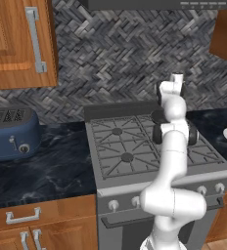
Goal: Place the shrimp on the plate and place the bell pepper on the same plate.
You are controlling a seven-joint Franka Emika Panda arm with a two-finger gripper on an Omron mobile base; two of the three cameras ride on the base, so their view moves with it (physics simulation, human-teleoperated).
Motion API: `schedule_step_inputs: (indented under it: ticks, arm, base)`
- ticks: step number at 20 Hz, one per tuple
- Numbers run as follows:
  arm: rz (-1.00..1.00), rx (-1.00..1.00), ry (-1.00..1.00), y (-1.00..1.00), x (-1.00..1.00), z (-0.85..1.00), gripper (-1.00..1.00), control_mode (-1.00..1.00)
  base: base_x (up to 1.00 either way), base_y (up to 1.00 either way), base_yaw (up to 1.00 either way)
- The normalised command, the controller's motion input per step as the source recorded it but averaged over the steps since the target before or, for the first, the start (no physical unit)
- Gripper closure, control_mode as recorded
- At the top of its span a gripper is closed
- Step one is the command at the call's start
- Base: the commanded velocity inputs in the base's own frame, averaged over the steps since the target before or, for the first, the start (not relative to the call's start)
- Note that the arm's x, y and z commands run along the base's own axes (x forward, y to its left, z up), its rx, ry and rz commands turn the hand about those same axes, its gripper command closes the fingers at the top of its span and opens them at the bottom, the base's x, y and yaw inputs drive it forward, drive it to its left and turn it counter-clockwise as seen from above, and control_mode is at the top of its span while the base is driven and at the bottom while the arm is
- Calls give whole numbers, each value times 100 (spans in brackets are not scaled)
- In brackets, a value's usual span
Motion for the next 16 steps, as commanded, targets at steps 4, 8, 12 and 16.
schedule_step_inputs:
  ticks: [4, 8, 12, 16]
  arm:
    - [1, 0, 0, -33, -39, 33, 100, -100]
    - [0, 0, 0, -40, -46, 29, 100, -100]
    - [-2, 0, 0, -42, -62, 11, 100, -100]
    - [-5, 0, 0, -34, -65, 8, 100, -100]
  base:
    - [0, 0, 0]
    - [0, 0, 0]
    - [0, 0, 0]
    - [0, 0, 0]
